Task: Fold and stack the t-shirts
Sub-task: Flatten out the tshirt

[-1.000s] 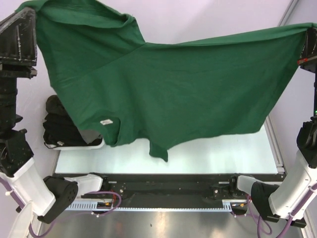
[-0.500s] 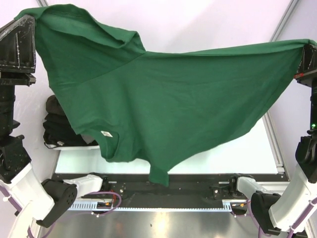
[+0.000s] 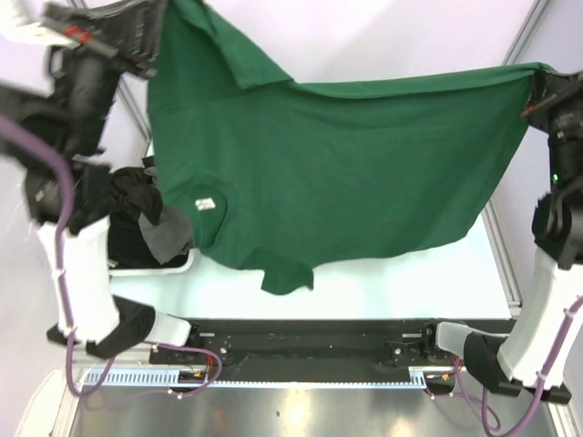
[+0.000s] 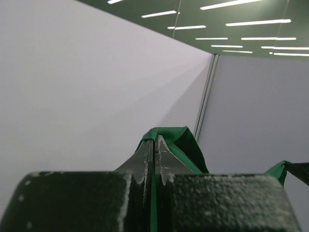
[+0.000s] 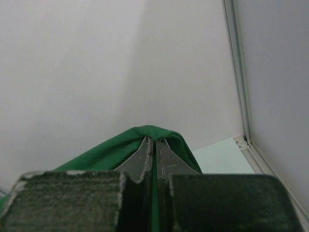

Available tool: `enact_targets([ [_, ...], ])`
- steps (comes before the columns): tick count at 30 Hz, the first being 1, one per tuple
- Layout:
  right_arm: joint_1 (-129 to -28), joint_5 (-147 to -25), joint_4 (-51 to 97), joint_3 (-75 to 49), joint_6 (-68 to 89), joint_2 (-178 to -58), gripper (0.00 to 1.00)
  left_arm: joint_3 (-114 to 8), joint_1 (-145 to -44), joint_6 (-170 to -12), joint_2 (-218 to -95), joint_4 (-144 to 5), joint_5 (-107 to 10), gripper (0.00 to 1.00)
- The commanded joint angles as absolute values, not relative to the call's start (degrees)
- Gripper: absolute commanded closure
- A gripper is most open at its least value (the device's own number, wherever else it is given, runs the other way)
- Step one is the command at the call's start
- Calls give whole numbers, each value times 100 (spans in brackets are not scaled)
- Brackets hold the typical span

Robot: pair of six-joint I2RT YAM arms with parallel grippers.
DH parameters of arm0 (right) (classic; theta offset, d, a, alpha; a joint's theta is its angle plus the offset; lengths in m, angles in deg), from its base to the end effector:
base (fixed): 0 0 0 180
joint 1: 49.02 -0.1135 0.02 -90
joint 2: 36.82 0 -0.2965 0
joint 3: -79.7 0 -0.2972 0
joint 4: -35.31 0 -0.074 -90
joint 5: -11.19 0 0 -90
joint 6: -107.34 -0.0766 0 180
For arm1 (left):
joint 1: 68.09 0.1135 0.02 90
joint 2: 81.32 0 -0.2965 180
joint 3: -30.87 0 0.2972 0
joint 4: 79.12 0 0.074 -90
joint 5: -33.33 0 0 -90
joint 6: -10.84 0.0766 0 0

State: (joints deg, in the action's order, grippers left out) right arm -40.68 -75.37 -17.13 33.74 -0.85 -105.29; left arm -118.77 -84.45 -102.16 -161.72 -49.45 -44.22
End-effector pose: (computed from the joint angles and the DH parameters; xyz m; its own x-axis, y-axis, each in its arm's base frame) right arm 0.1781 -0.0307 0.6941 0.2768 0.2744 -0.9209 0.1223 0.9405 0.3170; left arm 0.1782 -0.0695 0.7785 0.3929 -0.5130 -0.7632 0.6388 0.7493 -0.1748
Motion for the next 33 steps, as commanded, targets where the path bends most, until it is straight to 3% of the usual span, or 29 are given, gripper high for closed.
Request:
enact_targets([
  [1,-4094,-7476,-1106,3335,21,-10845,100,-12026,-8418,-10113,-16454,-5490,-4524,100],
  [16,-4357,-7354,-323,3502,302,-11549,100,-12545,-8400,-9946,-17211,-6422,-4630,100],
  [27,-4436,-7134,-876,3291,355,-10179,100,-11561,-8400,-9806,-15499,-6265,-4419,100],
  [33,-4419,-7221,-1605,3808,258,-9817,100,-11604,-8400,-9805,-14900,-5895,-4366,100],
])
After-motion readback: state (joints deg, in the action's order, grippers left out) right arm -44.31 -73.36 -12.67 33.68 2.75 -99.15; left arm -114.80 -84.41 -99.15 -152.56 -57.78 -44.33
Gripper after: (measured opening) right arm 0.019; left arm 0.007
